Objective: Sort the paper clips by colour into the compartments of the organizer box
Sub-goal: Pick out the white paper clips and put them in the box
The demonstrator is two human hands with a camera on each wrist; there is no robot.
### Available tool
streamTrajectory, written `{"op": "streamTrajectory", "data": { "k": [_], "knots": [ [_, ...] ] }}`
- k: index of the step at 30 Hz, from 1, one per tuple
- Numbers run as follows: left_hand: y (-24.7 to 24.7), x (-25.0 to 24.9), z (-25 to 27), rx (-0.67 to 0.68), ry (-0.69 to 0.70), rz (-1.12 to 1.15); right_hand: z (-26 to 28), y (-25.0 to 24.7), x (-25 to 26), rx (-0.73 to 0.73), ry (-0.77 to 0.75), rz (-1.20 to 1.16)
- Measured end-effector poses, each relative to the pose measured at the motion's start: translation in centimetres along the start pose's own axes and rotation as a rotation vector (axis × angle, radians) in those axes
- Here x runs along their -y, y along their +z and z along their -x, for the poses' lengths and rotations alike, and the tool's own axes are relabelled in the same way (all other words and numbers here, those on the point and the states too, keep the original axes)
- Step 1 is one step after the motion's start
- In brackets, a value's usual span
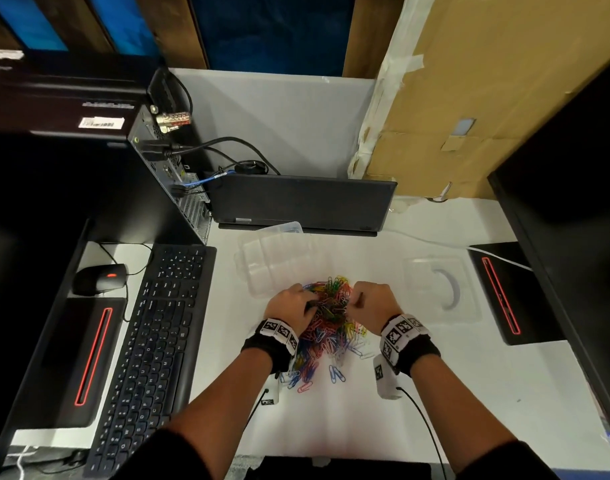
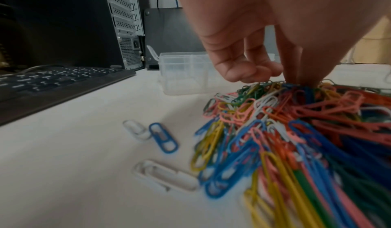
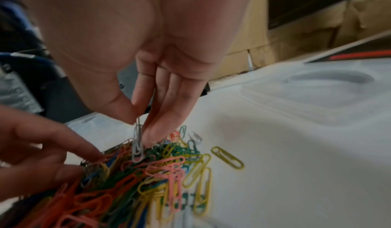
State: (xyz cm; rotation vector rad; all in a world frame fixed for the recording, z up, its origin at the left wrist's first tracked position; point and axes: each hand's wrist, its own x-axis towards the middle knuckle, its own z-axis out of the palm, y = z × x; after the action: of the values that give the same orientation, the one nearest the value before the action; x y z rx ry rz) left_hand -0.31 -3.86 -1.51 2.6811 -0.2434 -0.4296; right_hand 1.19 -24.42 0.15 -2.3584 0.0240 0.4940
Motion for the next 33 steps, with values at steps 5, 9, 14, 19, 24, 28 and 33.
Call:
{"op": "streamTrajectory", "data": {
  "k": [5, 9, 14, 19, 24, 28, 33],
  "knots": [
    [-0.1, 0.4, -0.1, -0.019, -0.021, 0.047, 0.7, -0.2, -0.9, -0.001, 0.137, -0.471],
    [0.0, 0.6, 0.1, -0.050, 0.002, 0.107, 1.1, 0.4, -1.9, 0.094, 0.211, -0.707],
    [0.2, 0.4, -0.1, 0.030, 0.025, 0.040, 1.6, 1.3, -1.7, 0.102, 0.284, -0.881],
    [-0.1, -0.1, -0.3, 0.017, -0.011, 0.046, 1.4, 1.3, -1.3, 0.117, 0.348, -0.946],
    [-0.5, 0.4, 0.3, -0.012, -0.025, 0.207, 1.6, 0.5, -1.2, 0.098, 0.373, -0.993],
    [-0.3, 1.0, 0.9, -0.106, -0.100, 0.447, 2.7, 0.4, -1.9, 0.101, 0.480, -0.966],
    [0.1, 0.7, 1.5, -0.109, -0.070, 0.325, 4.5, 0.7, -2.8, 0.103, 0.607, -0.898]
  ]
}}
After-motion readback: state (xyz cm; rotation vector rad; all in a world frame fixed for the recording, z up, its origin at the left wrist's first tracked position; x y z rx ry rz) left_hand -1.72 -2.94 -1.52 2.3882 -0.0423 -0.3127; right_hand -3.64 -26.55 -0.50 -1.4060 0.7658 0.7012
